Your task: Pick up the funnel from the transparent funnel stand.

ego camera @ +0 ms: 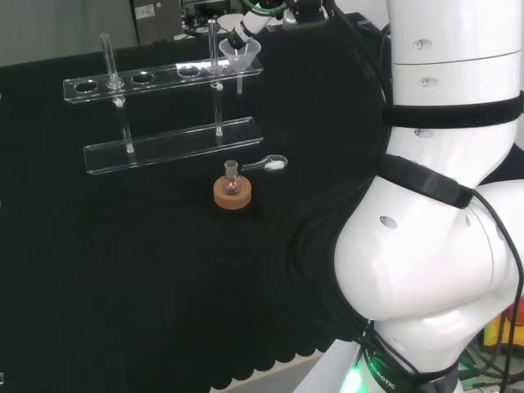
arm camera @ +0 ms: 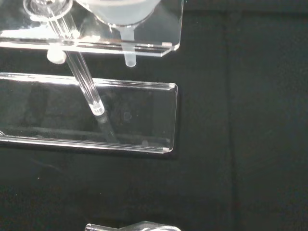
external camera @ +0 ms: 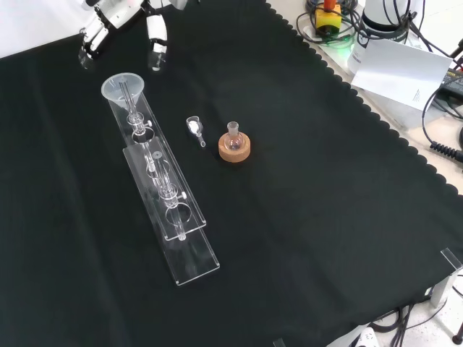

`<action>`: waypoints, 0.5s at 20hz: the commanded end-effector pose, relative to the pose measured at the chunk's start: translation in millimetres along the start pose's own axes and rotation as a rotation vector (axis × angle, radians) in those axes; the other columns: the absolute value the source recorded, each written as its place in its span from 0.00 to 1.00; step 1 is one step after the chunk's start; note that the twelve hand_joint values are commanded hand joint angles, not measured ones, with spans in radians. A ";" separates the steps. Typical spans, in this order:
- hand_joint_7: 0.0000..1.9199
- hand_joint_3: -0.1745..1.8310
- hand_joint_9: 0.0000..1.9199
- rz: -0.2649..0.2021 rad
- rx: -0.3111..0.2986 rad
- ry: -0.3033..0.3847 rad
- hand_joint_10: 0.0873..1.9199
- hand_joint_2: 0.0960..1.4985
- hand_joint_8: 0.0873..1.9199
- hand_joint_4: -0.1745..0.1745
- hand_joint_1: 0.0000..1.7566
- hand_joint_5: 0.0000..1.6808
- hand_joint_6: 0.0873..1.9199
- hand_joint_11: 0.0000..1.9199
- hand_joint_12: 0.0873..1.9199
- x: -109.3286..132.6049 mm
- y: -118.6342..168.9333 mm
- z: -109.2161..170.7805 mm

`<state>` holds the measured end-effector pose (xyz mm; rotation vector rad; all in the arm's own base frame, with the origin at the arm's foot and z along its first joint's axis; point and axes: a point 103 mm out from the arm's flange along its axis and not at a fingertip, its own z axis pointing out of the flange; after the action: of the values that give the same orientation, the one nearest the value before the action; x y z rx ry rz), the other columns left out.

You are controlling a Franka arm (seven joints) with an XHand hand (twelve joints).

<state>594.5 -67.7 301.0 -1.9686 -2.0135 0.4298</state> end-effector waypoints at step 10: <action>0.00 0.23 0.09 -0.016 0.017 -0.054 0.40 0.41 0.25 0.38 0.33 0.03 0.00 0.11 0.71 9.9 18.6 18.6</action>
<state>600.8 -60.7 283.7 -1.9616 -2.0502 0.4763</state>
